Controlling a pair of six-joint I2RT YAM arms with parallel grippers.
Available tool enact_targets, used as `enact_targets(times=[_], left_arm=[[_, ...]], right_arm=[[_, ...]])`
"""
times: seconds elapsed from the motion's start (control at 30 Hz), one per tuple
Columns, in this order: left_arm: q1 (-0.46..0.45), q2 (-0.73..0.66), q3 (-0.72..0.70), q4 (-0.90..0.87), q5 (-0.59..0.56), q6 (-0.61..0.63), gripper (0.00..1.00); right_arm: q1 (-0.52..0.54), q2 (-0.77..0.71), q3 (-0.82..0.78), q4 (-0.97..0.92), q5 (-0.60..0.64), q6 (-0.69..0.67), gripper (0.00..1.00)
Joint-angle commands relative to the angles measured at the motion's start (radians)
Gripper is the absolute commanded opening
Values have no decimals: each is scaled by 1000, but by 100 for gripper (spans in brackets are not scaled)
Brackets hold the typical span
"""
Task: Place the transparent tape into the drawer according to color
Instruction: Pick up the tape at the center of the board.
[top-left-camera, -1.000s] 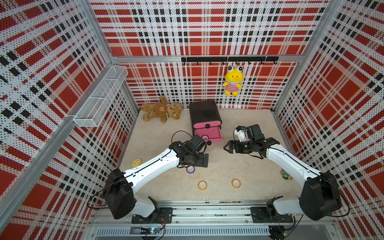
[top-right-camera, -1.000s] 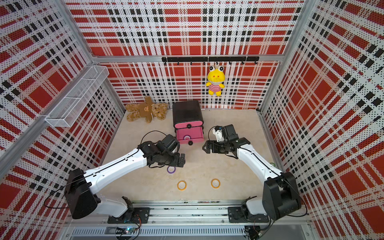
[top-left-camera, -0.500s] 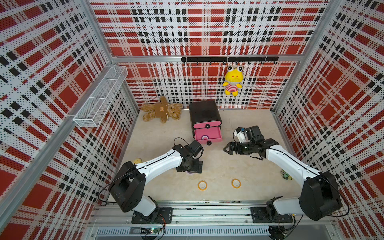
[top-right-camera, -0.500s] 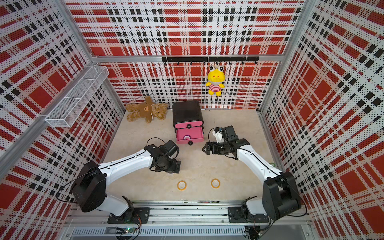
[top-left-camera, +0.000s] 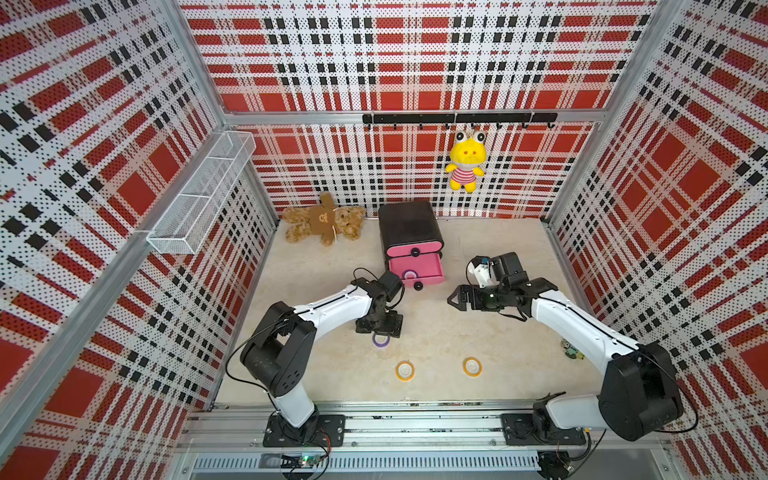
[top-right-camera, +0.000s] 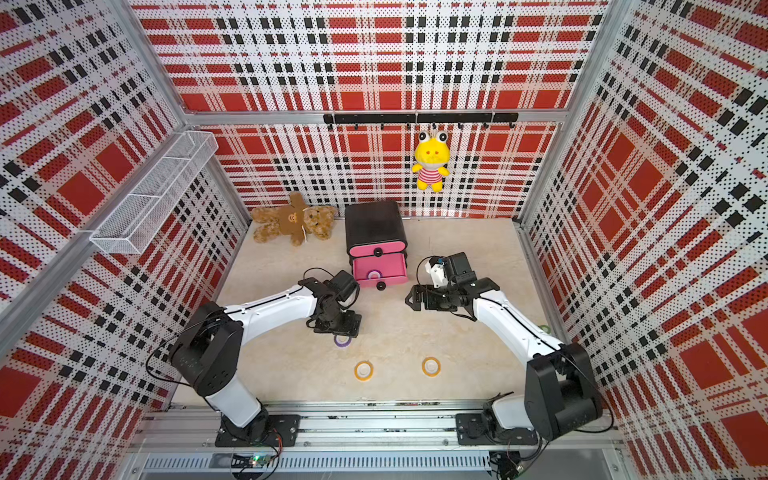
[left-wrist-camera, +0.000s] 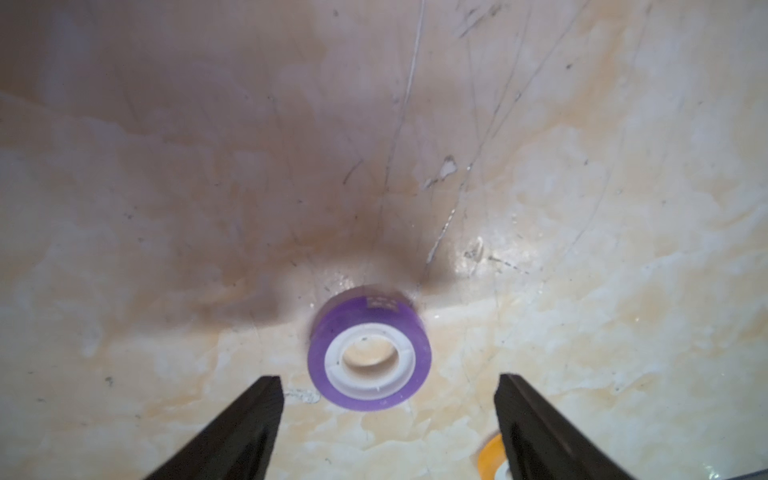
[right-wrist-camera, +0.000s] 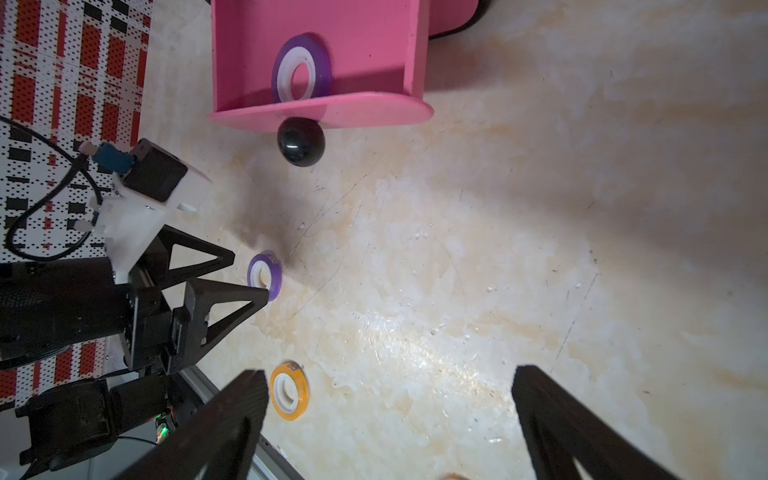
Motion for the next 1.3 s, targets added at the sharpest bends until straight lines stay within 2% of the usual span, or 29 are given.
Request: enact_targets(times=[0.0, 0.43, 0.8, 1.27], left_arm=[[10, 25, 13, 4, 20, 32, 87], [13, 53, -4, -17, -8, 52, 80], [-5, 85, 5, -22, -39, 56, 80], [-16, 114, 7, -6, -42, 55, 68]], right_arm=[[-2, -20, -2, -2, 9, -15, 100], [-2, -8, 3, 3, 12, -14, 100], [-2, -9, 1, 5, 14, -12, 100], [-2, -20, 5, -5, 24, -13, 100]])
